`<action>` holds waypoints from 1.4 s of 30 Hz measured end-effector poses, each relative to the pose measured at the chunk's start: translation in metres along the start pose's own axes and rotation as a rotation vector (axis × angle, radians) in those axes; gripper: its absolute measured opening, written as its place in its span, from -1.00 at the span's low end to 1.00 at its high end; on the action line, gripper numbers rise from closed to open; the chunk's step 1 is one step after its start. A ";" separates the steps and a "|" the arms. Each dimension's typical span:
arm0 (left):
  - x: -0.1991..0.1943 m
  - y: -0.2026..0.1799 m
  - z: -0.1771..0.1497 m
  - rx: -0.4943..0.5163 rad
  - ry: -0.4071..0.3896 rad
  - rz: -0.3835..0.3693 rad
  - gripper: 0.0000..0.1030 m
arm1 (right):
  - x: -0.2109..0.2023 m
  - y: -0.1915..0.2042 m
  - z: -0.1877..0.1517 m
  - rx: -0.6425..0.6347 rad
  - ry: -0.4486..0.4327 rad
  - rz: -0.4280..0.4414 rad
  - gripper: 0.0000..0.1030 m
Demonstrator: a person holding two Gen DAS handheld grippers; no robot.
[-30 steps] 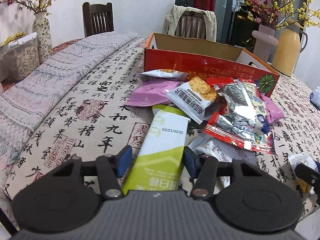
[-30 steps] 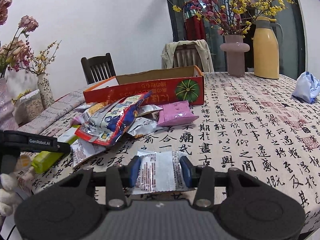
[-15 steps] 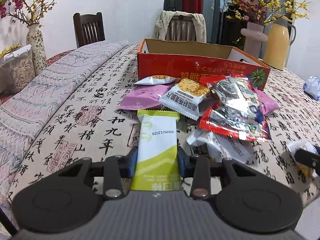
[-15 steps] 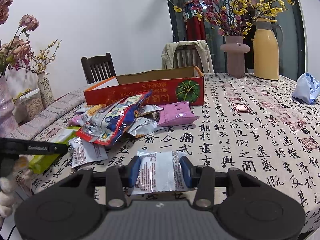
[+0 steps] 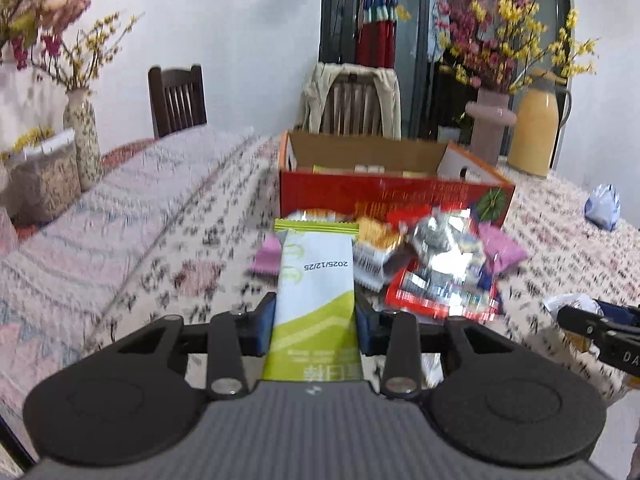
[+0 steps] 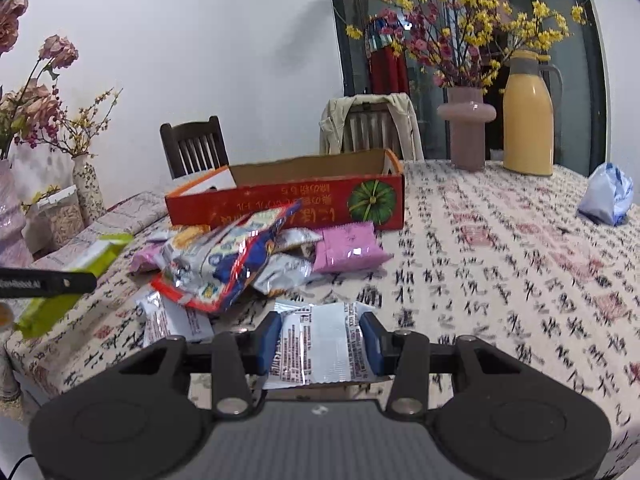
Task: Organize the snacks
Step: 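Carry the bar and white packet into the orange box and open both tools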
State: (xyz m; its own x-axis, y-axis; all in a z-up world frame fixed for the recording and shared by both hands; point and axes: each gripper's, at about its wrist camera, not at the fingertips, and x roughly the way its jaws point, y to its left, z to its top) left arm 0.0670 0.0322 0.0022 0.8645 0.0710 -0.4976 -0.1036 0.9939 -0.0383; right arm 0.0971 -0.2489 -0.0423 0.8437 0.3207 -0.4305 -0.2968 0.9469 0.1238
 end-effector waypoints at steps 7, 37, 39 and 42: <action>0.006 -0.008 0.040 0.009 -0.075 0.002 -0.24 | 0.008 0.000 0.035 -0.028 -0.080 -0.024 -0.17; 0.185 -0.034 0.160 -0.034 -0.076 0.046 -0.24 | 0.199 -0.009 0.164 -0.010 -0.123 -0.068 -0.17; 0.198 -0.031 0.152 -0.036 -0.059 0.046 -0.24 | 0.205 -0.011 0.158 -0.013 -0.112 -0.069 -0.17; 0.208 -0.025 0.146 -0.041 -0.025 0.043 -0.24 | 0.212 -0.010 0.154 -0.020 -0.082 -0.058 -0.17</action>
State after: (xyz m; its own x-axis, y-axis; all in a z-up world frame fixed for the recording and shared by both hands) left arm 0.3214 0.0341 0.0260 0.8707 0.1160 -0.4780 -0.1606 0.9856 -0.0533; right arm 0.3477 -0.1868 0.0034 0.8935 0.2665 -0.3613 -0.2541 0.9637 0.0826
